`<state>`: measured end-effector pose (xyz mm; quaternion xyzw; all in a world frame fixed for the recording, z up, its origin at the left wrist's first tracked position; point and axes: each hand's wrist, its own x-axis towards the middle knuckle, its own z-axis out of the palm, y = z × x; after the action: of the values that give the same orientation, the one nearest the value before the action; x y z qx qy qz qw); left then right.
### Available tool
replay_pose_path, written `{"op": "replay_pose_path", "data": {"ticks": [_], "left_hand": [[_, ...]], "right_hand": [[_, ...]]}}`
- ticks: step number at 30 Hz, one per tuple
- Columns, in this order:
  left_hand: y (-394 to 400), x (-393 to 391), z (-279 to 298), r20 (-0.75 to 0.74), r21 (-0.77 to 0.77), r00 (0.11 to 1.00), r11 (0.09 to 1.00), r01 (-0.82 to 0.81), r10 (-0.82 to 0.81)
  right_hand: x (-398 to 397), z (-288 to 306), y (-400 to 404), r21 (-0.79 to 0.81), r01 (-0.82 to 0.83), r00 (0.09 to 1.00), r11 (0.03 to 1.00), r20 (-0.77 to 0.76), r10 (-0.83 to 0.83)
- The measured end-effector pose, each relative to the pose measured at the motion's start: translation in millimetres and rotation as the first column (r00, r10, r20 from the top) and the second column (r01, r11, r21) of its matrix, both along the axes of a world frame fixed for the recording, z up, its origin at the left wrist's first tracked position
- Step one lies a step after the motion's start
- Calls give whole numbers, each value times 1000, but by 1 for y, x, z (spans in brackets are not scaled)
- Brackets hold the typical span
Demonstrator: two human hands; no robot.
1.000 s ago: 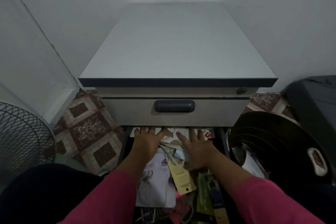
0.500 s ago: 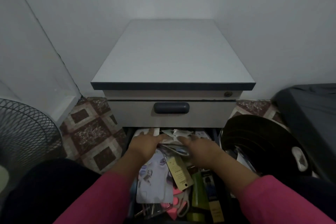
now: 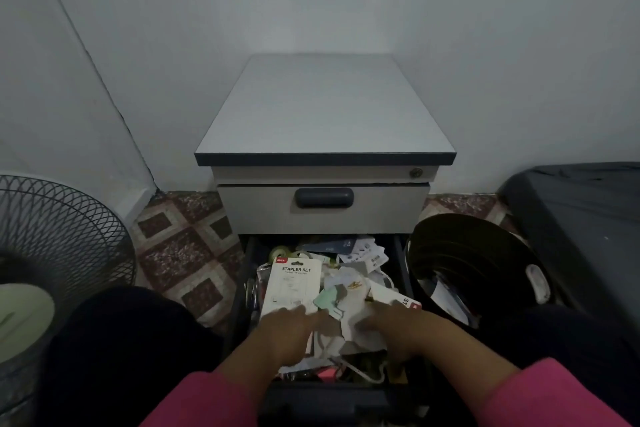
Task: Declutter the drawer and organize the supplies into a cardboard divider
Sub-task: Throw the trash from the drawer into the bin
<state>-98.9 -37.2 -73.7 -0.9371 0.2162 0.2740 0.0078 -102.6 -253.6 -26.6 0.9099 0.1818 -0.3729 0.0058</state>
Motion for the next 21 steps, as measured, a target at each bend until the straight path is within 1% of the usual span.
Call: {"op": "replay_pose_path", "data": {"ticks": [2,5,7,8,10,12,14,15,18,19,21], "left_hand": [[1,4,5,-30,-72,998,996,-54,52],[6,15,9,59,-187,968,955,-229,244],[14,22,5,94,-240,930,915,-326,356],[18,24,1,95,-243,913,899,-365,397],[24,25,-8,73,-213,882,872,-442,465],[26,24,-18,8,-173,849,837,-519,528],[25,23,-27,-54,-163,825,810,-564,563],[25,23,-30,-57,-164,817,801,-575,574],[24,25,-31,21,-163,766,759,-631,642],[25,27,-31,36,-186,740,732,-655,671],[25,30,-31,32,-290,679,657,-696,733]], "right_hand": [[1,-1,1,57,54,995,997,82,-59],[8,-3,0,153,200,945,968,231,-232],[11,-8,-1,196,291,898,936,280,-338],[10,-11,0,176,330,885,928,285,-368],[7,-17,3,89,375,884,923,266,-385],[5,-23,9,29,351,895,936,283,-345],[4,-28,17,28,307,903,951,306,-301],[2,-30,20,40,296,906,954,304,-293],[-2,-36,29,84,318,887,944,325,-328],[-2,-36,31,88,330,876,940,341,-340],[-1,-38,31,88,351,862,932,358,-358]]}}
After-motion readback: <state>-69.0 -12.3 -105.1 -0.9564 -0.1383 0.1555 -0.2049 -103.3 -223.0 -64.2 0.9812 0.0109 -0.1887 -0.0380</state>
